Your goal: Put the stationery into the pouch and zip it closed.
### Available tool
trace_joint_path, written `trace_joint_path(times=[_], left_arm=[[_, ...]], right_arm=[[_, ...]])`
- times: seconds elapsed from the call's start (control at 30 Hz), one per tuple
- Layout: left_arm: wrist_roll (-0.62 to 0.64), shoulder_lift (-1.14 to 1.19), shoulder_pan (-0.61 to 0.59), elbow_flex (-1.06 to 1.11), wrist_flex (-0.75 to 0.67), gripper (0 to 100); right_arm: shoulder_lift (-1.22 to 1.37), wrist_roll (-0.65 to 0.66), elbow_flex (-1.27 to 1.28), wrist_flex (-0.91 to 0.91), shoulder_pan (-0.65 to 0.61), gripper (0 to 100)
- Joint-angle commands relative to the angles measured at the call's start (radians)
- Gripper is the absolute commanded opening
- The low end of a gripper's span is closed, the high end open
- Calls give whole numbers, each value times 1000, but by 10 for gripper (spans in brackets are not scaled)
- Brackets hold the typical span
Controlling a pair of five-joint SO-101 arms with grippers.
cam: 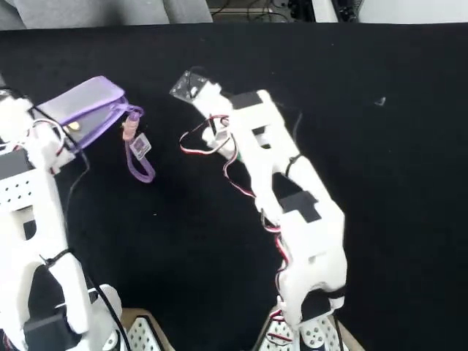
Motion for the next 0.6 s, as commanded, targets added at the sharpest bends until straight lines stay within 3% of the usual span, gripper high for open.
trace_joint_path(times=[0.0,0.23,0.57], left_arm=[[14,-6,56,-130,94,29],[14,-6,176,-239,245,29],[14,-6,283,-245,288,29]], right_arm=[[-134,-23,-51,28,14,11],[-308,-68,-53,28,14,11],[-653,-241,13,21,8,11]])
